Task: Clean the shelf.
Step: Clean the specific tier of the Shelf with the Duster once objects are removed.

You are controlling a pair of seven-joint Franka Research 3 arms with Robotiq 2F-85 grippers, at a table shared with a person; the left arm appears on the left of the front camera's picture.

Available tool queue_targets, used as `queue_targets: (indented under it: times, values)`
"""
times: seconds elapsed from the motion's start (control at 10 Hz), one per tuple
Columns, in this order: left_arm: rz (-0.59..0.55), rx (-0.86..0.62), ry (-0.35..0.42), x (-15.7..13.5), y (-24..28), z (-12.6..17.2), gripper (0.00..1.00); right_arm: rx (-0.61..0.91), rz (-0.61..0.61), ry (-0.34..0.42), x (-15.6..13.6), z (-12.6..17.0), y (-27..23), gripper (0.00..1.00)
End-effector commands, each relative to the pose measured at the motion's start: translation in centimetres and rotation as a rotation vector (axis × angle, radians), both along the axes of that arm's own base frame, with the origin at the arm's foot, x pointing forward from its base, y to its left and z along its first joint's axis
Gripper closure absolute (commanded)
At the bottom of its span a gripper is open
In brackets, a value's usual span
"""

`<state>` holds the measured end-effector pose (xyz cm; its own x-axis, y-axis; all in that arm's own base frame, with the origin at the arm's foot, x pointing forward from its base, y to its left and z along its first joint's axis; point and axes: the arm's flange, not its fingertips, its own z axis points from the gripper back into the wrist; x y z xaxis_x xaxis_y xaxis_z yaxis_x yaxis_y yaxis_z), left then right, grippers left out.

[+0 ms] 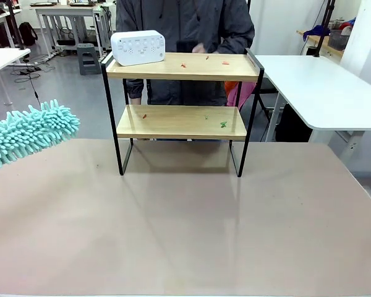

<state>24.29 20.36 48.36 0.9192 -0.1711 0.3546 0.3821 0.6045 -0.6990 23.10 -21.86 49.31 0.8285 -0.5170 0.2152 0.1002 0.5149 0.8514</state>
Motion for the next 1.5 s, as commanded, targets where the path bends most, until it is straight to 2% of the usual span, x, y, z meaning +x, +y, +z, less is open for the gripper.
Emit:
queue_targets:
  times: [0.0, 0.2, 0.3, 0.6, 0.9, 1.0, 1.1, 1.2, 1.3, 1.4]
  values:
    - [0.005, -0.017, 0.005, -0.1, -0.1, 0.4, 1.00, 0.002, 0.008, -0.031, 0.1, 0.1, 0.1, 0.00]
    - [0.005, -0.017, 0.005, -0.1, -0.1, 0.4, 1.00, 0.002, 0.008, -0.031, 0.1, 0.1, 0.1, 0.00]
    - [0.000, 0.000, 0.000, 0.0, 0.0, 0.0, 0.87, 0.002, 0.008, -0.031, 0.1, 0.1, 0.1, 0.00]
    - [-0.297, 0.176, -0.198, -4.4, -4.0, 5.9, 0.87, 0.002, 0.008, -0.031, 0.1, 0.1, 0.1, 0.00]
    - [-0.415, 0.272, -0.257, -4.2, -13.7, 7.5, 0.87, 0.002, 0.008, -0.031, 0.1, 0.1, 0.1, 0.00]
    - [-0.312, 0.295, -0.287, -3.2, -18.4, 7.7, 0.87, 0.002, 0.008, -0.031, 0.1, 0.1, 0.1, 0.00]
    - [-0.251, 0.305, -0.270, -2.5, -21.3, 7.6, 0.87, 0.002, 0.008, -0.031, 0.1, 0.1, 0.1, 0.00]
    - [-0.140, 0.353, -0.261, -1.8, -24.5, 7.2, 0.87, 0.002, 0.008, -0.031, 0.1, 0.1, 0.1, 0.00]
    - [-0.047, 0.361, -0.233, -1.5, -27.2, 6.3, 0.87, 0.002, 0.008, -0.031, 0.1, 0.1, 0.1, 0.00]
    - [-0.068, 0.353, -0.157, -1.3, -28.3, 5.7, 0.87, 0.002, 0.008, -0.031, 0.1, 0.1, 0.1, 0.00]
